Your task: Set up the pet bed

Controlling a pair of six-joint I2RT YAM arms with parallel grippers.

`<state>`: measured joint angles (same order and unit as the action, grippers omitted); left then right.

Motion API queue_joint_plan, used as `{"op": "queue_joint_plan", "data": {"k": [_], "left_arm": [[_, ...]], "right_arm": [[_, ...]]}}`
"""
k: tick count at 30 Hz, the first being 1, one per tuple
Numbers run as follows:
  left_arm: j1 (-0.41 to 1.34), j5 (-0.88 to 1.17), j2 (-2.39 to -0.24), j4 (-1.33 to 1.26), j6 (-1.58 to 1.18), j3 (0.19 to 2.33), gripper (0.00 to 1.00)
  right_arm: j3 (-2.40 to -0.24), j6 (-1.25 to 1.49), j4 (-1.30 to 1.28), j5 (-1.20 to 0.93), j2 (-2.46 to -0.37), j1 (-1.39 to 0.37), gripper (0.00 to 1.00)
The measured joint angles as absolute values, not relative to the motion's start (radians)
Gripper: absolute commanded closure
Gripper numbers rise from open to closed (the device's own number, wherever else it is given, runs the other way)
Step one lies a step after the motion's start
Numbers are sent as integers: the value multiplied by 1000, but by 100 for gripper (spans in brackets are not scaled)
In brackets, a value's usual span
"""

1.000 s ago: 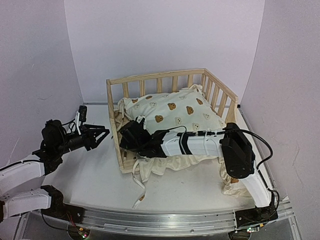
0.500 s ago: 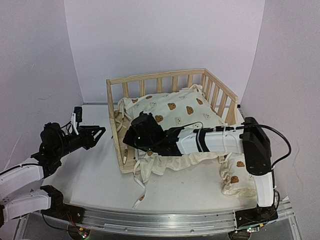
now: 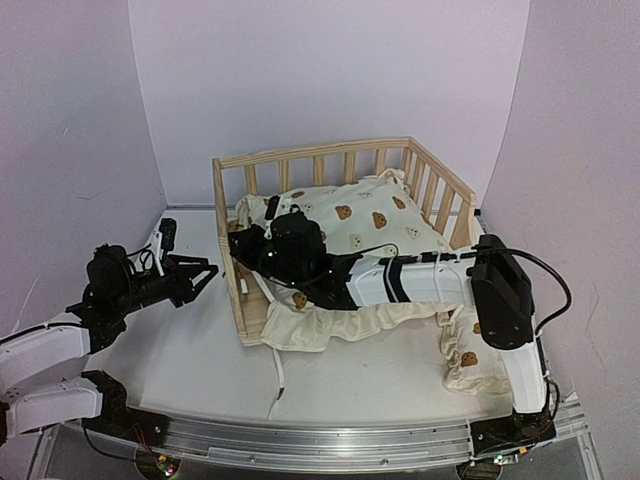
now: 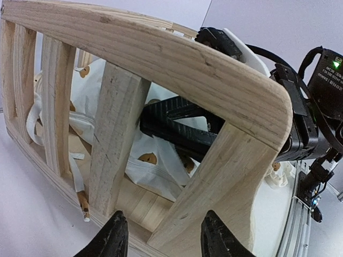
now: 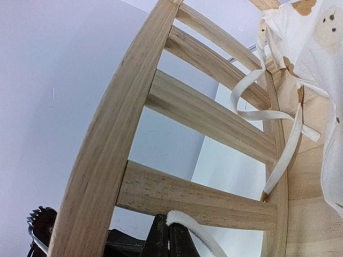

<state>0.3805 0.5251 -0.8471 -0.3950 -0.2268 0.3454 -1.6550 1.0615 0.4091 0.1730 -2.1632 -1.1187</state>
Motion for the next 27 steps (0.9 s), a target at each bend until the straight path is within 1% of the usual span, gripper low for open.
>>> {"op": "queue_joint_plan", "data": {"k": [6,14,22,27], "left_arm": [[377,540,-918,-402,-237,358,58],[372,538,-968,-404,-235,361,71],[372,522,-978,-425,-244,369,72],[384,530,-1021,-468,-274,372,73]], "right_arm": [[-1651,1061,559,141,-2224,-1115,100],[-1605,1073,638,93,-2226,-1110,100],[-1578,1054,676,14,-2226,-1098,100],[-1549,1036,710,-39,-2225,-1095,100]]}}
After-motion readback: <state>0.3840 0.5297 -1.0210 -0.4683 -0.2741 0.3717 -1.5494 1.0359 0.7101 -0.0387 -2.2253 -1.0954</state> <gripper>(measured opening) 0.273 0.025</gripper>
